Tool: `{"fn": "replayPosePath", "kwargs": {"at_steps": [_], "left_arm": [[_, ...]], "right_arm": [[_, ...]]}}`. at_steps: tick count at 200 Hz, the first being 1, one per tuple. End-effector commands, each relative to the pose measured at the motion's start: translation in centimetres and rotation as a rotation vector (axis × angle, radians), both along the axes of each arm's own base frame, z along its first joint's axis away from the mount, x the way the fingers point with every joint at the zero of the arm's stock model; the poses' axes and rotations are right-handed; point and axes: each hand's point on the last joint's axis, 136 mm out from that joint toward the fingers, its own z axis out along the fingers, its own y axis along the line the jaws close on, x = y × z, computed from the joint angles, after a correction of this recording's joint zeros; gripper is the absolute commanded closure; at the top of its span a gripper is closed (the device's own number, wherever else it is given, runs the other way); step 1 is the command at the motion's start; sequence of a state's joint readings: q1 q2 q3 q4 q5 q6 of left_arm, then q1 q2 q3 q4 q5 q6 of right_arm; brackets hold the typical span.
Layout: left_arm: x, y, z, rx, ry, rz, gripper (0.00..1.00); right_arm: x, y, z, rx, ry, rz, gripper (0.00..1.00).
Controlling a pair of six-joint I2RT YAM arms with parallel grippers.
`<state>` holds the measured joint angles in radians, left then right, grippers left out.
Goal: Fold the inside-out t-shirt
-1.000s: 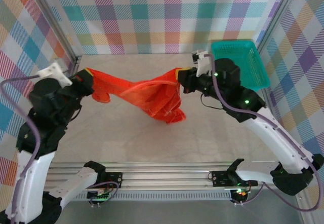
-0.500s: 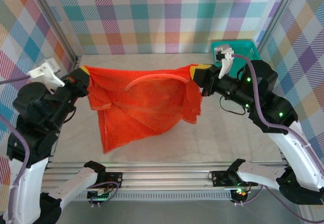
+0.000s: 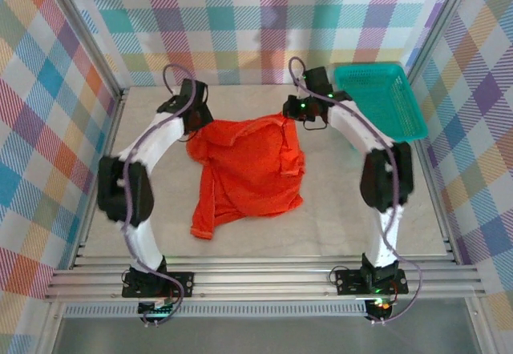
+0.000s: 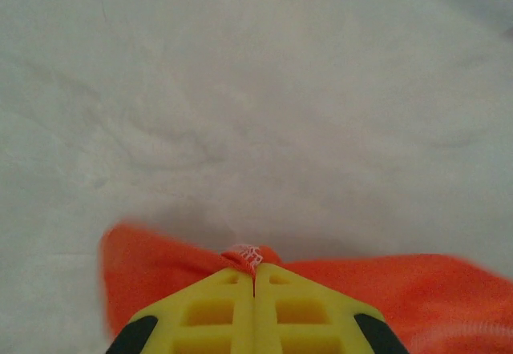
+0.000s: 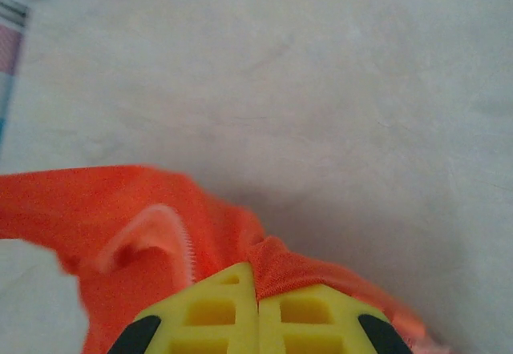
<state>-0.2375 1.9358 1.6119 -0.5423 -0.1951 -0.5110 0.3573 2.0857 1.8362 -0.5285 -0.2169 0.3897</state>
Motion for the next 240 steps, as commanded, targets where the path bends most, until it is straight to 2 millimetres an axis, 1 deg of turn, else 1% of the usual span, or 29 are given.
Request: {"fn": "replayPosePath", "kwargs": {"at_steps": [1,3,4,5,6,8,10,15,20,26,32,47,57,63,65,68,74,81,83,89,99,114,126,148,168,186,204,224,240], "left_arm": [[3.1,0.0,0.2,-0.068,0.011,0.007,0.75],[3.3,-0.1,0.0,-0.069,0.016,0.005,0.68],[3.4,-0.1,-0.2,-0.070,0.020,0.004,0.64],[3.4,-0.1,-0.3,-0.071,0.022,0.004,0.60],[3.5,-0.2,-0.3,-0.072,0.024,0.003,0.58],[3.6,-0.2,-0.4,-0.073,0.029,0.001,0.50],[3.8,-0.3,-0.6,-0.075,0.034,-0.001,0.44],[4.0,-0.4,-0.8,-0.077,0.046,-0.005,0.34],[3.9,-0.4,-1.0,-0.073,0.063,-0.007,0.28],[3.7,-0.3,-0.7,-0.065,0.077,-0.010,0.24],[3.4,-0.2,-0.4,-0.058,0.084,-0.012,0.23],[1.6,0.2,0.9,-0.037,0.079,-0.016,0.23],[-0.2,0.5,2.1,-0.004,0.063,-0.020,0.23],[-1.6,0.7,2.5,0.017,0.061,-0.027,0.24],[-2.0,0.7,2.6,0.021,0.059,-0.029,0.25],[-2.7,0.7,2.8,0.024,0.059,-0.034,0.25],[-4.2,0.4,3.0,0.021,0.056,-0.058,0.27],[-5.8,-0.3,3.0,0.004,0.054,-0.096,0.29],[-6.4,-0.5,2.8,0.000,0.061,-0.108,0.29],[-7.9,-0.9,2.4,-0.012,0.072,-0.134,0.30],[-10.5,-1.5,1.0,-0.026,0.107,-0.170,0.32],[-14.3,-1.3,-1.4,-0.038,0.172,-0.174,0.36],[-17.0,-1.4,-3.0,-0.058,0.220,-0.183,0.40],[-21.0,-1.6,-4.0,-0.080,0.265,-0.207,0.43],[-24.1,-1.3,-4.3,-0.074,0.307,-0.223,0.43],[-26.5,-0.8,-5.2,-0.050,0.357,-0.227,0.43],[-28.3,-0.7,-6.1,-0.026,0.396,-0.233,0.43],[-28.9,-2.1,-7.5,-0.077,0.402,-0.248,0.43],[-28.7,-3.5,-8.5,-0.119,0.403,-0.256,0.43]], "right_arm": [[1.8,0.8,1.1,0.044,0.029,0.004,0.97],[2.0,0.8,1.1,0.042,0.033,0.003,0.93],[2.4,1.0,1.6,0.046,0.018,0.004,0.92],[2.2,0.9,0.9,0.038,0.037,0.003,0.89],[2.6,0.9,1.4,0.042,0.022,0.002,0.86],[2.7,0.9,1.4,0.037,0.027,0.002,0.79],[2.8,0.9,1.2,0.031,0.034,0.001,0.73],[2.9,0.9,1.0,0.020,0.049,0.003,0.62],[2.9,0.8,1.0,0.012,0.061,0.007,0.51],[2.7,0.7,1.1,-0.001,0.076,0.007,0.41],[2.2,0.4,1.0,-0.026,0.095,0.001,0.34],[0.6,-0.9,0.8,-0.097,0.119,-0.019,0.27],[-0.8,-1.8,0.7,-0.142,0.127,-0.024,0.26],[-1.9,-2.2,0.6,-0.154,0.133,-0.023,0.26],[-2.3,-2.3,0.2,-0.158,0.141,-0.022,0.26],[-2.9,-2.3,0.4,-0.156,0.137,-0.017,0.26],[-4.0,-2.3,0.4,-0.150,0.136,-0.009,0.26],[-5.7,-2.5,-0.2,-0.149,0.152,-0.002,0.27],[-6.0,-2.4,0.0,-0.145,0.147,0.002,0.27],[-7.4,-2.4,-0.6,-0.145,0.155,0.010,0.27],[-9.6,-2.6,-1.8,-0.154,0.181,0.019,0.28],[-12.5,-3.1,-3.5,-0.160,0.230,0.021,0.29],[-15.2,-2.8,-4.5,-0.140,0.276,0.051,0.30],[-19.9,-2.3,-5.9,-0.169,0.310,0.105,0.33],[-23.2,-2.5,-7.6,-0.183,0.364,0.130,0.34],[-25.2,-2.6,-9.0,-0.178,0.410,0.141,0.34],[-26.1,-2.6,-10.1,-0.182,0.431,0.145,0.34],[-25.9,-2.5,-11.0,-0.191,0.439,0.136,0.34],[-25.2,-2.4,-11.7,-0.204,0.434,0.129,0.34]]}}
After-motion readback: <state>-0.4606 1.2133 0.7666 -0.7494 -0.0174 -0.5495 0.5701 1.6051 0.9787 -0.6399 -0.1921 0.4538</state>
